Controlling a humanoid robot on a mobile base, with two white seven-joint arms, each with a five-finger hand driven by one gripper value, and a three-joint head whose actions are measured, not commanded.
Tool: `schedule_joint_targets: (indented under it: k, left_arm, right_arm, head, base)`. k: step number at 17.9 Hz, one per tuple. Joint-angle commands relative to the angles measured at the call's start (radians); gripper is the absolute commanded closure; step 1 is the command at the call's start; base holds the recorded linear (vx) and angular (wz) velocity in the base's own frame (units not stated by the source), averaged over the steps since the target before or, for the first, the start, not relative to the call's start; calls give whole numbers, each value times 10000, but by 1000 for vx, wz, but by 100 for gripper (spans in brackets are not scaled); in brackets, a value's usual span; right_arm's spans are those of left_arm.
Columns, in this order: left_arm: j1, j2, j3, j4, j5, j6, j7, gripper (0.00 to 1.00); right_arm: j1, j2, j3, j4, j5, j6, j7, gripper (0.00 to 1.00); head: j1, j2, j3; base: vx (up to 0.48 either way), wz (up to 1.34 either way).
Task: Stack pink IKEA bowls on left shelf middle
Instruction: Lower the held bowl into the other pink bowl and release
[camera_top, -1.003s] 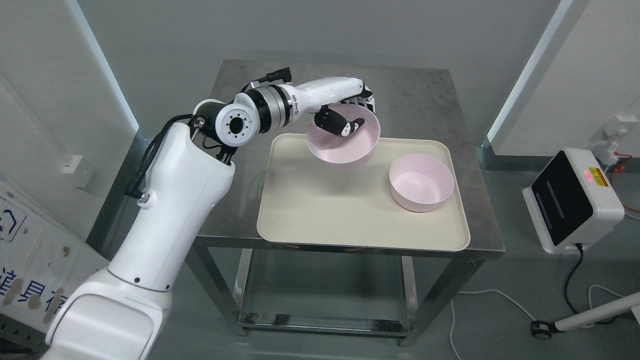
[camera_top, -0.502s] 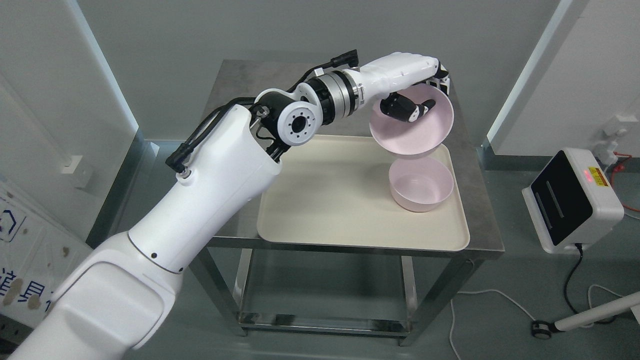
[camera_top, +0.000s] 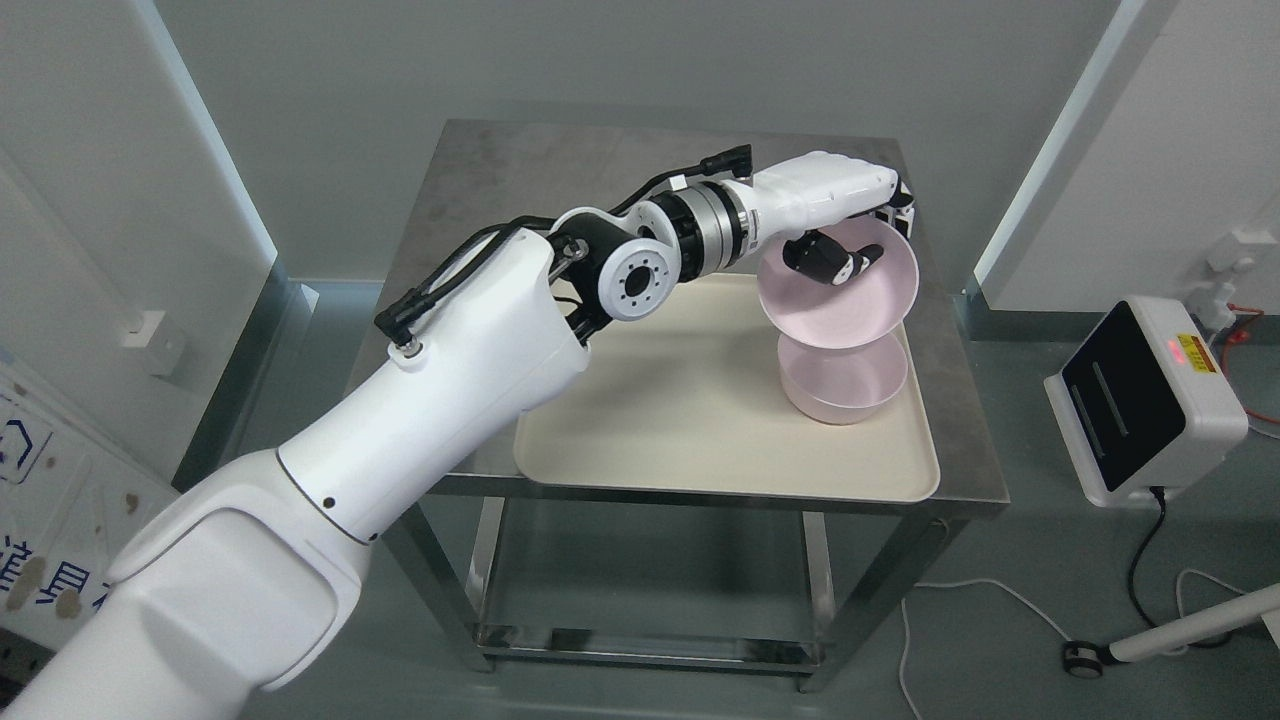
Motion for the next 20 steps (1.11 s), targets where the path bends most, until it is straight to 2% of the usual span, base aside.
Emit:
schedule_joint_targets:
  k: [1,4,10,13,15,17,20]
  left_arm:
    - [-72,126,-377,837,-231,-9,424,69]
    - [-42,126,-285,837,-354,-9,549,44]
    - [279,126,954,700,-247,-131,517,34]
    - [1410,126,2762,-553,409,-515,885,20]
    - [2683,126,3746,-1963,1344,-500,856,19]
    - [3391,126,3781,-2703,2417,-896,597,3]
    - [3931,126,3262,-2952,2423,-1542,-659,1]
  right_arm:
    - [0,-175,-92,0,77,-2,5,0]
    - [0,-175,-92,0,77,-2,5,0]
    - [0,-175,-107,0,77,-2,5,0]
    - [0,-175,-107,0,77,-2,5,0]
    - [0,-175,-92,0,77,-2,5,0]
    - [0,-175,-92,0,77,-2,5,0]
    - [0,-175,-92,0,77,-2,5,0]
  head:
    - [0,0,0]
    - [0,0,0]
    - [0,0,0]
    - [0,0,0]
    - [0,0,0]
    - [0,0,0]
    - [0,0,0]
  base:
    - [0,0]
    - [0,0]
    - [0,0]
    - [0,0]
    - [0,0]
    - [0,0]
    - [0,0]
